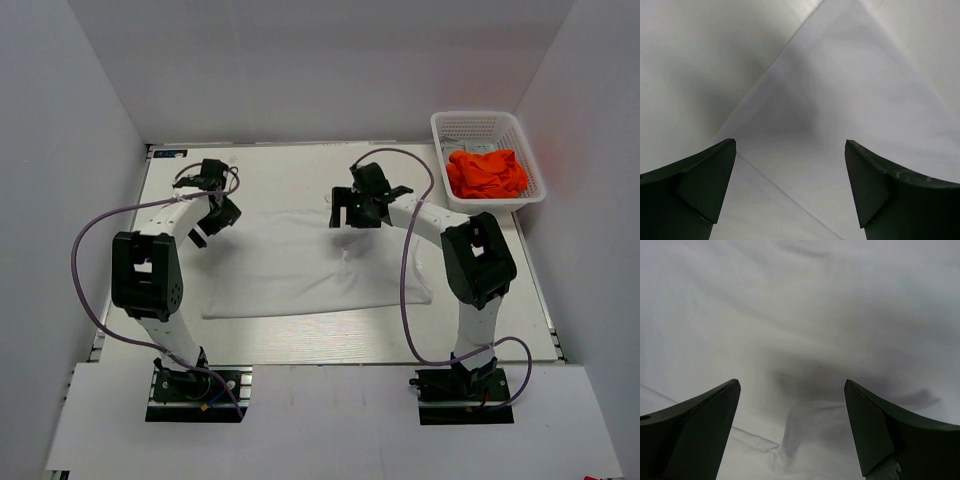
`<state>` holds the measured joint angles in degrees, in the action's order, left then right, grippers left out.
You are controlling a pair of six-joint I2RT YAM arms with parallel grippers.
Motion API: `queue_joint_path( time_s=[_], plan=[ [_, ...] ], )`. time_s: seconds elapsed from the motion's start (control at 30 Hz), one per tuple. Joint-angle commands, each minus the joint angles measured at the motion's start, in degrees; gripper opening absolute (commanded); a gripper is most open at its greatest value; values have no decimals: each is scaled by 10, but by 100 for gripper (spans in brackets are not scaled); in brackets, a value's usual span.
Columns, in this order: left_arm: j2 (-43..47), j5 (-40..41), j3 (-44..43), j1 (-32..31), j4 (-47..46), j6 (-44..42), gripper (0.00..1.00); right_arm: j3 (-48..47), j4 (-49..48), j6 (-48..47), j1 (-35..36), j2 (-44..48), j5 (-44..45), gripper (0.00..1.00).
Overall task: Fold and stack the t-shirts
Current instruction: Fold the flattened tshirt in 1/3 of the way, then grap the side of the flattened tshirt furthest away from the robot with both arms
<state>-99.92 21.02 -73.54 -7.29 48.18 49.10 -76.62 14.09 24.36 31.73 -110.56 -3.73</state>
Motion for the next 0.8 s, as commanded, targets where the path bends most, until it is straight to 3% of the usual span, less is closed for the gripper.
queue_joint_path(
  time_s=[0.0, 0.17, 0.37, 0.67, 0.73, 0.77],
  plan=[
    [-31, 24, -64, 17, -12, -2, 100, -90, 40, -18, -25, -16, 100, 90],
    [-94, 10, -147, 59, -18, -8, 100, -212, 80, -40, -79, -68, 100, 90],
    [-204, -12, -252, 73, 16, -8, 100, -377, 99, -104, -107, -197, 63, 90],
    [-289, -14, -309, 78, 27, -18, 100, -502, 68, -157, -113, -325, 57, 90],
    [-295, -32, -316, 83, 27, -25, 92, -500, 62, -162, -112, -336, 55, 90],
    [-302, -38, -316, 83, 21, -25, 81, -500, 56, -164, -112, -339, 54, 90]
  ],
)
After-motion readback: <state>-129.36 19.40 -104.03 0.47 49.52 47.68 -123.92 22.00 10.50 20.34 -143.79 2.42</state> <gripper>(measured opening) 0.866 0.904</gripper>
